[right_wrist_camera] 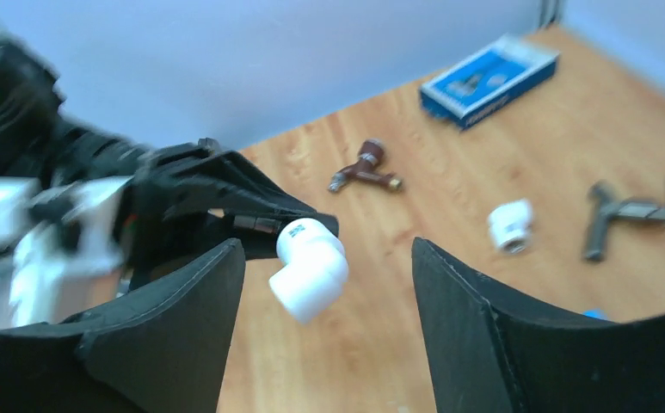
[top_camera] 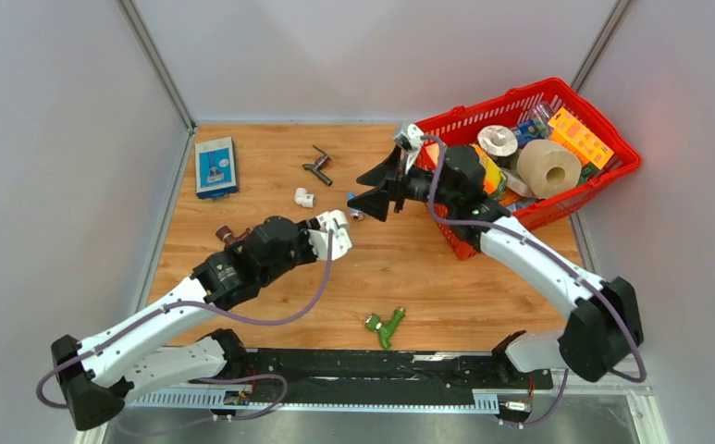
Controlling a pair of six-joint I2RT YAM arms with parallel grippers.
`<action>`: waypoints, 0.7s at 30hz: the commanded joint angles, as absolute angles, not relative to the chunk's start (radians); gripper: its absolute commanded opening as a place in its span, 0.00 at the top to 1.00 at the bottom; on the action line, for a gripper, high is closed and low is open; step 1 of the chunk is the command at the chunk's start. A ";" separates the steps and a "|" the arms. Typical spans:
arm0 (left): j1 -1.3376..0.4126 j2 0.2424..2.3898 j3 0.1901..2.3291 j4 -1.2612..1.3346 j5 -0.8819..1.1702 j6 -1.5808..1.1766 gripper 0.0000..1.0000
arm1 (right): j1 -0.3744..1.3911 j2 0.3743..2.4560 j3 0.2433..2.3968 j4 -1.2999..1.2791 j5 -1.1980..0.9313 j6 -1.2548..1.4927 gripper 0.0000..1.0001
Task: Install the water faucets
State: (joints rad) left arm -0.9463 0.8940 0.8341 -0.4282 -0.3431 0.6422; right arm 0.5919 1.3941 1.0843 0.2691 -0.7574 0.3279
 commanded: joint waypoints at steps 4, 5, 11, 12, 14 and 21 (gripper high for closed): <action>-0.631 0.939 0.980 -0.598 0.383 0.485 1.00 | 0.598 1.175 0.999 0.109 -0.857 -0.415 0.26; -0.609 0.960 1.012 -0.633 0.500 0.491 1.00 | 0.595 1.158 0.988 0.086 -0.888 -0.486 0.26; -0.522 1.144 1.187 -0.819 0.853 0.589 1.00 | 0.624 1.094 0.910 0.005 -0.985 -0.715 0.26; -0.522 1.182 1.218 -0.854 0.879 0.615 1.00 | 0.633 1.094 0.905 0.005 -0.983 -0.727 0.27; -0.523 1.231 1.264 -0.914 0.902 0.652 1.00 | 0.656 1.101 0.902 -0.034 -0.977 -0.735 0.28; -0.528 1.339 1.376 -1.046 0.914 0.742 1.00 | 0.686 1.155 0.926 -0.043 -0.983 -0.768 0.31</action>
